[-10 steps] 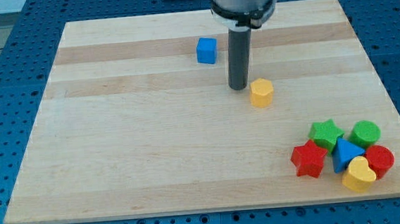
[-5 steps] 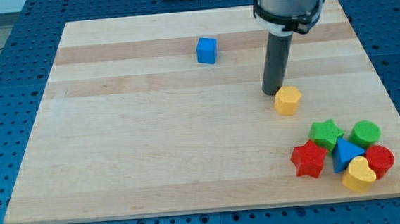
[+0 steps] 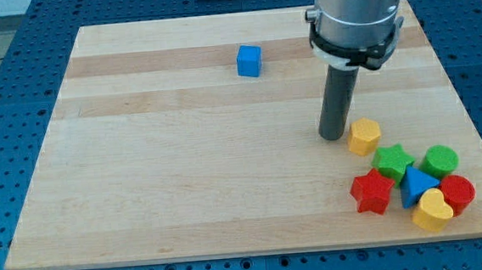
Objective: Place yellow hexagon on top right to green star
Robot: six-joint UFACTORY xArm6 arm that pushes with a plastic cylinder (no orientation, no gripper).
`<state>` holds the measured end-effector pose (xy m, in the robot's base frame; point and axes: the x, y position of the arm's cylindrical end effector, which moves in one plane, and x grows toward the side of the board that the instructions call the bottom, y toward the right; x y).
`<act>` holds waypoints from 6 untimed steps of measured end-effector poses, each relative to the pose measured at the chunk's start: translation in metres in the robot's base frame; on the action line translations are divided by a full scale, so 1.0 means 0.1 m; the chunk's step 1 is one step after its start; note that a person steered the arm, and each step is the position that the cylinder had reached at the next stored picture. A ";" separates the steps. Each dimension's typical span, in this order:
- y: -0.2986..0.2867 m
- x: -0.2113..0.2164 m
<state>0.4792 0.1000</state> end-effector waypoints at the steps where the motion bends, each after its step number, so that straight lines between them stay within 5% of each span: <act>1: 0.08 0.08; 6: 0.45 0.14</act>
<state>0.4930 0.1453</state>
